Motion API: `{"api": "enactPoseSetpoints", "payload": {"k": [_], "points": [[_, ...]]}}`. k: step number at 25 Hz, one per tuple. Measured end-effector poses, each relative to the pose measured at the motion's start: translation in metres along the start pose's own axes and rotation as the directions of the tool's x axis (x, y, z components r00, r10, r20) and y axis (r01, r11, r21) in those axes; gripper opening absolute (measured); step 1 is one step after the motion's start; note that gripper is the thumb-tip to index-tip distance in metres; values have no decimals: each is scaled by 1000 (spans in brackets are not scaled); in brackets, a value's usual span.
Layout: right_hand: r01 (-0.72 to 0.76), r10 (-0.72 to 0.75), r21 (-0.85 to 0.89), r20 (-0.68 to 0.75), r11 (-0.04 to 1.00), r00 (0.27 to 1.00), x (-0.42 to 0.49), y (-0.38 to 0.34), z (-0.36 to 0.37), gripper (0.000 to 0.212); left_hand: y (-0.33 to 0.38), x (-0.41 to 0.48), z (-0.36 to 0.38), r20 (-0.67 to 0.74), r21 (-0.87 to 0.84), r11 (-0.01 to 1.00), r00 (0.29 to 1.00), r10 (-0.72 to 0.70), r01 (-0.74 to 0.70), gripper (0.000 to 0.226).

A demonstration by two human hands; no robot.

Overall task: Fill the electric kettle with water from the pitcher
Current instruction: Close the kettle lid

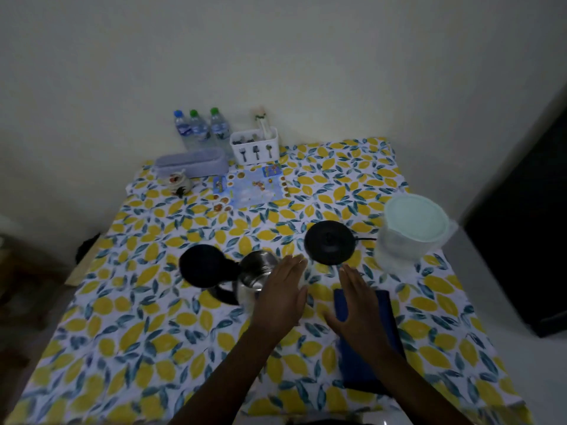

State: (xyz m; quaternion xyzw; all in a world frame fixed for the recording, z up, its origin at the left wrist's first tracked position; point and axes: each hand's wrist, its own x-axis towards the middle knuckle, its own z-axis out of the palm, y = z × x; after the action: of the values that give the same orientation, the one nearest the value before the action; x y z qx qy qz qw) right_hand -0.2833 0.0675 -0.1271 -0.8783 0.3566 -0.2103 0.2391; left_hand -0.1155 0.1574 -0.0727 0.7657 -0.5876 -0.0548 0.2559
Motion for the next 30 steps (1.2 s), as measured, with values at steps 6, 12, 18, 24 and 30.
{"api": "enactPoseSetpoints", "payload": {"k": [6,12,18,24,30], "points": [[24,-29,38,120,999,992,11,-61,46,98,-63,-44,-54,-248,20,995,965,-87,95,43],[-88,83,69,77,994,994,21,-75,54,106,-97,-65,-80,-312,-291,878,830,-462,380,76],[-113,104,97,87,989,991,24,-71,54,106,-87,-42,-91,-243,-330,935,945,-220,133,72],[-95,90,50,98,994,991,23,-69,55,103,-65,-11,-57,167,37,999,985,-37,31,50],[-46,46,-1,145,999,988,14,-61,55,93,-60,-8,-45,152,263,964,984,-88,46,42]]}}
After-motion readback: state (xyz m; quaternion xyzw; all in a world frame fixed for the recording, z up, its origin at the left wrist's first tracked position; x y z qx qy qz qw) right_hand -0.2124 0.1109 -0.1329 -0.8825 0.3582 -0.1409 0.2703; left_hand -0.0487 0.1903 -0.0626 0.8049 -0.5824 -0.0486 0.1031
